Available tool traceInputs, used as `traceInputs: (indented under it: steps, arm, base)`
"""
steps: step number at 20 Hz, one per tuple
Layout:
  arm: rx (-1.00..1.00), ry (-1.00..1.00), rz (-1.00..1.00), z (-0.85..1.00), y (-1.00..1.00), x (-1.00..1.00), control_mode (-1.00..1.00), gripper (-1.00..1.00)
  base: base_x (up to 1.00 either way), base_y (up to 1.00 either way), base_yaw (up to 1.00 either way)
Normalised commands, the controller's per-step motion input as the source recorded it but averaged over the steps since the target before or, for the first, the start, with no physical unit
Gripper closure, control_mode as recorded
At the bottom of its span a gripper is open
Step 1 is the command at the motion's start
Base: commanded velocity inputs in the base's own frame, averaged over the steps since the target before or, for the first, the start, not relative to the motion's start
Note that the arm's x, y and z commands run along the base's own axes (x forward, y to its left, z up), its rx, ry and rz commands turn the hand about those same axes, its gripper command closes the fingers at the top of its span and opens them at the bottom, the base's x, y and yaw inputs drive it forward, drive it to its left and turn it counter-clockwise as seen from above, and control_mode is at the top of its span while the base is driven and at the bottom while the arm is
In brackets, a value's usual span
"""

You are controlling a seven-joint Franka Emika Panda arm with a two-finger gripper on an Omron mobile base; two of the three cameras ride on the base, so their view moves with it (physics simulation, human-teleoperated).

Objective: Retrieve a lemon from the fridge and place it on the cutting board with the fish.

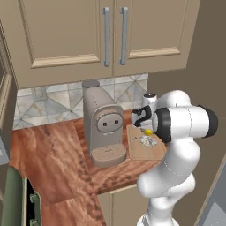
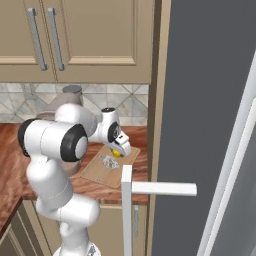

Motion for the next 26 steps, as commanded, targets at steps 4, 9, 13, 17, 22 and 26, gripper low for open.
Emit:
traceInputs:
  steps: [4,9,13,17,22,26]
  arm:
    - [0.0,0.0,0.03,-0.24,0.0,0.28,-1.0,1.0]
    - [0.0,0.0,0.03,-0.23,0.0,0.29,-1.0,1.0]
    - [0.0,0.0,0.01,-0.24,0.0,0.13,-1.0,1.0]
    - [0.0,0.0,0.0,-0.11,0.0,0.0,-1.0,1.0]
    - [0.0,0.0,0.0,-0.08,0.0,0.0,-1.0,-1.0]
    - [0.0,0.0,0.0,0.0,0.0,0.0,-1.0,-1.0]
  base:
    - [0.0,0.0,0.0]
    - [0.0,0.0,0.0]
    - [0.0,0.0,0.0]
    - [0.0,0.0,0.0]
    - [0.0,0.0,0.0]
    - [0.0,0.0,0.0]
